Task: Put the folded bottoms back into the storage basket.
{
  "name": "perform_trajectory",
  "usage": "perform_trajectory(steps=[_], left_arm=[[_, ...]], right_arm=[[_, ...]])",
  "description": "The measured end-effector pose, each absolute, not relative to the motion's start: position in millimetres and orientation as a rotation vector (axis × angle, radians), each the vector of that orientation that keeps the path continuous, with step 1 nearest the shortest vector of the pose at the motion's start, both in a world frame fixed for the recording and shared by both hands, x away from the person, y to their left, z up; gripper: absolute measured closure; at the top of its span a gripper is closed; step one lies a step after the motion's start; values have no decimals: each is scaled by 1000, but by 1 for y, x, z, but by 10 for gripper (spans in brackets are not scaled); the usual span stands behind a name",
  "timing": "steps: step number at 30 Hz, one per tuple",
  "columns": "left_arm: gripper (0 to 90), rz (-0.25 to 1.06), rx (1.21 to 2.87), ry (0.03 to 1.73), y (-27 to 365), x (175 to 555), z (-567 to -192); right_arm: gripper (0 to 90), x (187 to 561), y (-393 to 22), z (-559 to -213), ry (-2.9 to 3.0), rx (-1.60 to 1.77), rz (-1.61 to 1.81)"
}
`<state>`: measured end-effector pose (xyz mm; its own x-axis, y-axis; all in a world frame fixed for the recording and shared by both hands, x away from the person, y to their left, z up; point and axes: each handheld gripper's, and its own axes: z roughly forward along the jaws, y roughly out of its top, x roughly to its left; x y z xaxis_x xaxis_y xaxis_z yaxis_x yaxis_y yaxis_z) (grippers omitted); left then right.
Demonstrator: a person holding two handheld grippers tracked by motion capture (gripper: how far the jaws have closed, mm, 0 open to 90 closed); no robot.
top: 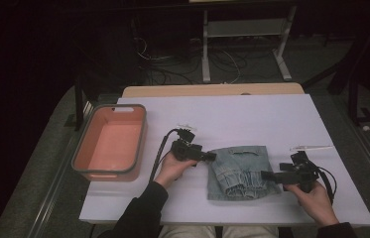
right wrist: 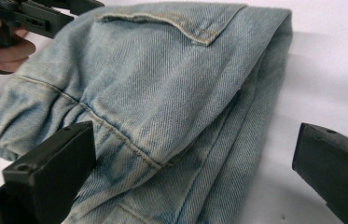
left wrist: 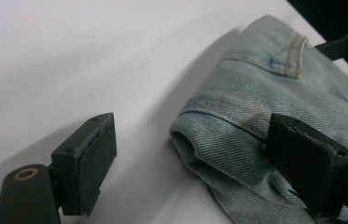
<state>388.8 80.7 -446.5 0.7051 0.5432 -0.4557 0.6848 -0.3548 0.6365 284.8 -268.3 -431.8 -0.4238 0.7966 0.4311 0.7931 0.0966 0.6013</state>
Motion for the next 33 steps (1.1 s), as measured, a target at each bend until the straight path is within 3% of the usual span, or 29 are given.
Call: perform_trajectory(steps=[24, 33], left_arm=[[236, -235, 2028, 958, 79, 386, -450], [327, -288, 2000, 950, 80, 386, -451]], right_arm=[[0, 288, -263, -440, 2374, 1812, 1170], [14, 287, -263, -441, 2383, 1858, 1155]])
